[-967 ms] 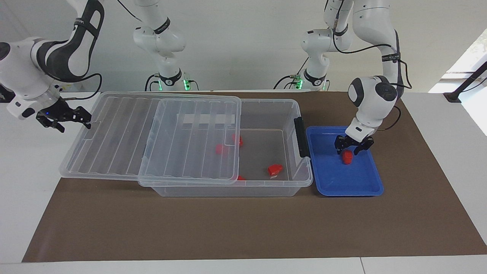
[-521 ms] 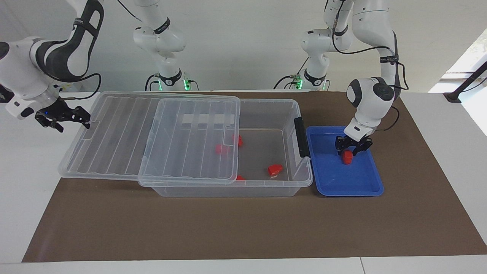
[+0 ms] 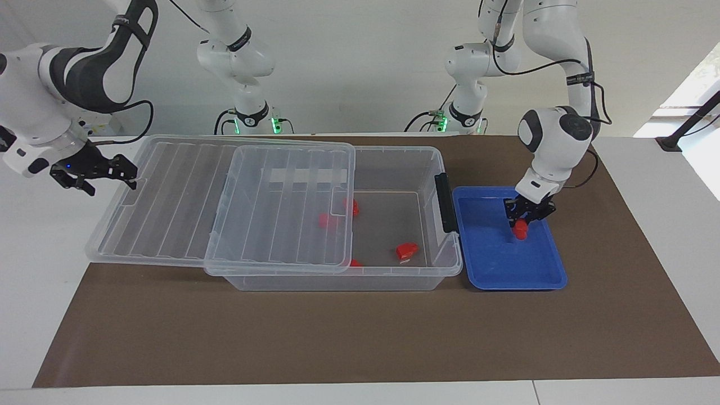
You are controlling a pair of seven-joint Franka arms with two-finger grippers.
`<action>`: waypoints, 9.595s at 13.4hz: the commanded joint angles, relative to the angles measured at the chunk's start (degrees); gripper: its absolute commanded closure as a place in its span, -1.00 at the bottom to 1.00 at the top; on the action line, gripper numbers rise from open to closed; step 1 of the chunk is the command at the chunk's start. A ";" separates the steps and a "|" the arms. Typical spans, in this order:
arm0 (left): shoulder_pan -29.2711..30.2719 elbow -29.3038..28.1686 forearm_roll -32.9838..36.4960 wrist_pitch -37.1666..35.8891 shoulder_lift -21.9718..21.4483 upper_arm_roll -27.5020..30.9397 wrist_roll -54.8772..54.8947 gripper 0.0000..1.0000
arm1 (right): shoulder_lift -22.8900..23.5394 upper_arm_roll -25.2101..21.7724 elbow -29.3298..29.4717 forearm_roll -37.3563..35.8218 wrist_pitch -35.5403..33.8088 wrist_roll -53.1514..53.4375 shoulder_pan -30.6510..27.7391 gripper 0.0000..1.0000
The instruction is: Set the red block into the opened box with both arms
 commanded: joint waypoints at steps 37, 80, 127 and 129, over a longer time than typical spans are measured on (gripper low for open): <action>-34.83 14.25 0.65 -2.99 15.54 -1.31 -62.71 -0.46 | -4.83 9.75 7.46 -0.51 -10.18 25.03 4.27 -1.00; 1.03 30.59 0.13 -39.11 -4.33 0.01 -9.27 -1.00 | -3.69 -0.28 -10.64 -0.51 9.68 10.34 2.87 1.00; 1.03 30.51 0.13 -39.29 -4.50 -0.08 -9.80 -1.00 | -2.64 16.69 -8.64 0.55 7.34 37.33 2.87 1.00; 1.03 30.51 0.21 -39.29 -4.50 -0.08 -9.80 -1.00 | -1.15 15.56 -1.36 0.46 -0.04 36.37 2.87 1.00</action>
